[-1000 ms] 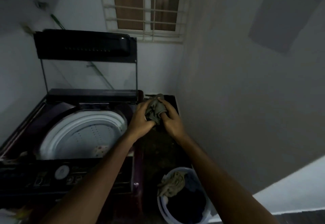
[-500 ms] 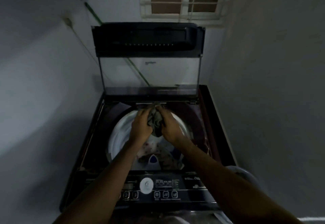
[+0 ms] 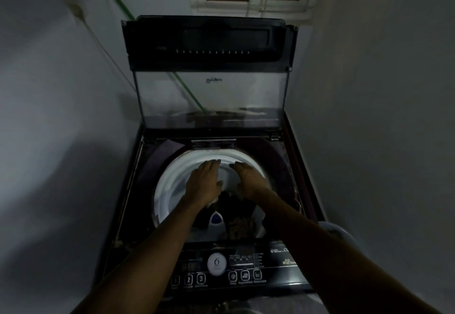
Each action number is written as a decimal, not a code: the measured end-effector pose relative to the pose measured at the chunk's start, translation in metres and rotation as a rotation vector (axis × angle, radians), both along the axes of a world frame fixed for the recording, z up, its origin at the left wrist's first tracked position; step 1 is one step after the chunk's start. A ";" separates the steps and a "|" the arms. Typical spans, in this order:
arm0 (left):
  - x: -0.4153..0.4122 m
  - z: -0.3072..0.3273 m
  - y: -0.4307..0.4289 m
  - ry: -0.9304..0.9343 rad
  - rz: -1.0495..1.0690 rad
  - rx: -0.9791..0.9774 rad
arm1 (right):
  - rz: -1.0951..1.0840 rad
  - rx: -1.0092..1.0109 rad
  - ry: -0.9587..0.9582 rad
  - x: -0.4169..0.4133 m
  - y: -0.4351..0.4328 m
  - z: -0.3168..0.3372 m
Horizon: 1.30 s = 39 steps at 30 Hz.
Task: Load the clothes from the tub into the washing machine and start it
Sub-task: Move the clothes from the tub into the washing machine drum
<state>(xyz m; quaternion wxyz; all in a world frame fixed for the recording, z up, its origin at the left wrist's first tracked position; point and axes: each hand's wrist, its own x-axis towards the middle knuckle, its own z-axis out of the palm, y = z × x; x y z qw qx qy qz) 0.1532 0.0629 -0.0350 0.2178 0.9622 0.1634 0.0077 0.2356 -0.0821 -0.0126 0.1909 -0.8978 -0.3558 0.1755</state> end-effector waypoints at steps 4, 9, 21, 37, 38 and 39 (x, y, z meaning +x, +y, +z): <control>0.017 0.010 -0.026 -0.045 -0.068 0.018 | -0.075 0.012 -0.084 0.007 -0.026 0.007; 0.031 0.021 -0.079 -0.131 -0.137 0.030 | -0.147 0.098 -0.154 0.012 -0.077 0.012; 0.044 0.024 -0.312 -0.273 -0.242 0.161 | -0.190 0.131 -0.335 0.021 -0.321 0.015; 0.015 -0.046 -0.480 0.039 -0.283 0.054 | -0.165 -0.007 -0.182 0.008 -0.504 -0.074; 0.017 -0.056 -0.480 0.049 -0.283 0.053 | -0.140 -0.018 -0.187 0.010 -0.504 -0.084; 0.018 -0.068 -0.480 0.058 -0.277 0.047 | -0.120 -0.030 -0.196 0.013 -0.503 -0.096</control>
